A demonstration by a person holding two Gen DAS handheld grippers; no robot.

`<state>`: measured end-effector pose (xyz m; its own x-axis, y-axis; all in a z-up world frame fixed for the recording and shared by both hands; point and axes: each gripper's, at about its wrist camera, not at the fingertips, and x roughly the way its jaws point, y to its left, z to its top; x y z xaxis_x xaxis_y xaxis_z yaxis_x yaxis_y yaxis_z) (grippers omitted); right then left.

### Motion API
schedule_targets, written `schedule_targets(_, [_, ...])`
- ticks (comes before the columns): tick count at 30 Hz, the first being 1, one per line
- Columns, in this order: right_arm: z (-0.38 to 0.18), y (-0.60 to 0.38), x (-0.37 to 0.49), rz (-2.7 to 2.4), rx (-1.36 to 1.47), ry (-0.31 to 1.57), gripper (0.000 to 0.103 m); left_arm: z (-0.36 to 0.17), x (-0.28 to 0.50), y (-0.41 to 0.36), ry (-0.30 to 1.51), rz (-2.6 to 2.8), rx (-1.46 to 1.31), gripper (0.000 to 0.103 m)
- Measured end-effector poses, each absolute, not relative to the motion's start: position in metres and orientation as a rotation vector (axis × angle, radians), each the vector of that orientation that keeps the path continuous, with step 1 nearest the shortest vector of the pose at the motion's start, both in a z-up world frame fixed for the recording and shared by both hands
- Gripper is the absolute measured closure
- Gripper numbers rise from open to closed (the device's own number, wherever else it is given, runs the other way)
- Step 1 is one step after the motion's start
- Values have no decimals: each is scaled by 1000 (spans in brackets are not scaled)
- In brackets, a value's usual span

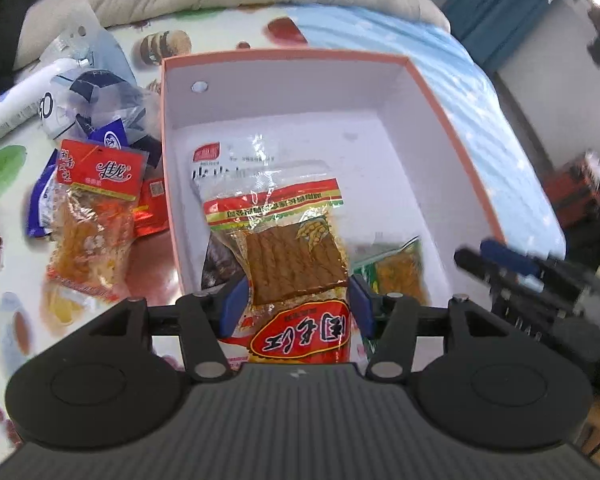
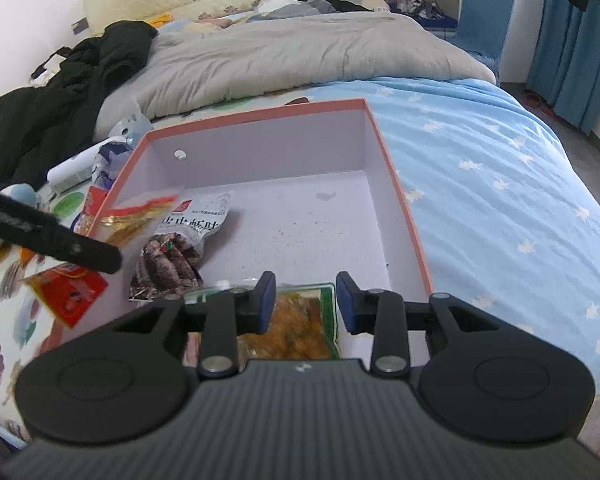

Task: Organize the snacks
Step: 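Open both tools to drop the packets into the pink box, then move both open tools back toward the snack pile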

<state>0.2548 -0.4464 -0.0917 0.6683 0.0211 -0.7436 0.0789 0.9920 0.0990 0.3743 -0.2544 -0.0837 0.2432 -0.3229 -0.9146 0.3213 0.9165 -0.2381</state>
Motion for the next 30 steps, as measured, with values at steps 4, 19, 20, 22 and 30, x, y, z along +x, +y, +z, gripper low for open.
schedule_targets(4, [-81, -444, 255, -24, 97, 839, 67, -75, 366, -248, 1208, -442, -15, 22])
schedule_targets(19, [-63, -422, 205, -6, 193, 719, 67, -72, 312, -188, 1046, -437, -155, 16])
schedule_targets(20, [-63, -417, 198, -5, 190, 701, 67, -72, 308, -183, 1028, -434, -154, 16])
schedule_targets(22, [-63, -407, 188, -9, 188, 688, 66, -74, 296, -173, 984, -422, -142, 16])
schedule_targets(30, [-65, -360, 140, 52, 173, 599, 66, -79, 235, -133, 848, -389, -76, 16])
